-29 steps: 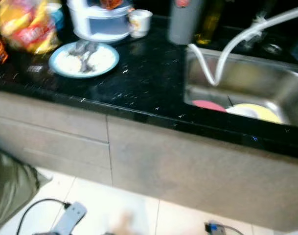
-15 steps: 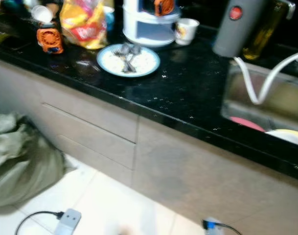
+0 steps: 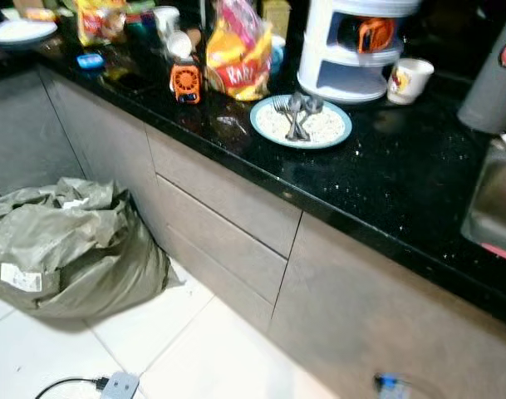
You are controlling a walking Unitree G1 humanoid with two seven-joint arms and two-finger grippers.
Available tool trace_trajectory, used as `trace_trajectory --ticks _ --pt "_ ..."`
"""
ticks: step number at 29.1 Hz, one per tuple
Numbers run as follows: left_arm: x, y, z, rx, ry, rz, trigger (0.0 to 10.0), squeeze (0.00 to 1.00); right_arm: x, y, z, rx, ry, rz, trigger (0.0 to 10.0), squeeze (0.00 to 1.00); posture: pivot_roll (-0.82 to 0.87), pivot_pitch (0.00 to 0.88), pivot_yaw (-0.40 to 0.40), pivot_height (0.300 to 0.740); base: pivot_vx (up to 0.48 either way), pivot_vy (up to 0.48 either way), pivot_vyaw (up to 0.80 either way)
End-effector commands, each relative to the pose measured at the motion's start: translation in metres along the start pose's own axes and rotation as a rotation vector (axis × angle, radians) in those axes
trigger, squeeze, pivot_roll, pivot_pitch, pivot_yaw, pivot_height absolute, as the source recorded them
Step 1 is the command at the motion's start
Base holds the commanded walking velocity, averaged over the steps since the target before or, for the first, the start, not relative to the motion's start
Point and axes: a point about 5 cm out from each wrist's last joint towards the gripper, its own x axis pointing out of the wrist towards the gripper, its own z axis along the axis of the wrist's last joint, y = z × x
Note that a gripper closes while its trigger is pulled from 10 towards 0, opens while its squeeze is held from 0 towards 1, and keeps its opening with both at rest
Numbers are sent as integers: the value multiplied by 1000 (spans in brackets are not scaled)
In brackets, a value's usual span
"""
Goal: Kitchen organization
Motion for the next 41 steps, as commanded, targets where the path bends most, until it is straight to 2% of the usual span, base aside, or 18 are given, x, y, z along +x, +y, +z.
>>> trace_trajectory --ticks 1,6,9,12,14,15,18,19,22,23,25,26,27,28,31,33,34,41 --pt "1 -3 6 3 -12 -5 10000 0 -1 2 2 -10 -15 54 10000 0 -16 53 -17 740 0 0 0" --pt "3 -6 10 -1 -23 -8 10000 0 0 12 16 -96 -83 173 10000 0 -24 53 -8 740 0 0 0" --pt "2 -7 5 0 -9 -16 10000 0 1 39 17 -223 -61 465 10000 0 -31 55 11 740 0 0 0" --pt "2 -6 2 3 -2 -16 10000 0 0 47 16 -260 -40 556 10000 0 -32 57 15 740 0 0 0" --pt "0 -2 -3 15 16 -10 10000 0 -5 62 15 -332 5 756 10000 0 -22 69 22 740 0 0 0" --pt "0 -2 -3 15 16 -10 10000 0 -5 62 15 -332 5 756 10000 0 -22 69 22 740 0 0 0" --pt "-3 10 -6 11 20 13 10000 0 -23 94 14 -479 65 1090 10000 0 -8 82 42 740 0 0 0" --pt "-3 10 -6 11 20 13 10000 0 -23 94 14 -479 65 1090 10000 0 -8 82 42 740 0 0 0" --pt "-6 20 -9 25 30 36 10000 0 -38 131 13 -563 61 1287 10000 0 10 88 61 740 0 0 0" --pt "-8 24 -8 28 29 43 10000 0 -45 149 17 -562 28 1374 10000 63 22 86 67 740 0 0 0" --pt "-8 24 -8 28 29 43 10000 0 -45 149 17 -562 28 1374 10000 63 22 86 67 740 0 0 0" --pt "-9 28 -7 25 24 51 10000 0 -52 165 22 -561 -4 1448 10000 196 22 83 72 740 0 0 0" --pt "-9 31 -4 24 19 58 10000 0 -61 184 28 -562 -38 1530 10000 906 15 81 78 740 0 0 0" --pt "-9 33 -2 24 16 63 10000 0 -70 200 37 -546 -90 1610 10000 1000 11 72 79 740 0 0 0" --pt "-9 34 -1 24 14 66 10000 0 -78 210 42 -533 -119 1661 10000 1000 9 69 80 740 0 0 0" --pt "-8 31 4 26 6 60 10000 0 -94 229 61 -512 -247 1736 10000 1000 -13 70 94 740 0 0 0" --pt "-8 31 4 26 6 60 10000 0 -94 229 61 -512 -247 1736 10000 1000 -13 70 94 740 0 0 0" --pt "-3 17 18 36 -34 28 10000 0 -158 259 118 -487 -680 1791 10000 1000 -2 80 44 740 0 0 0"
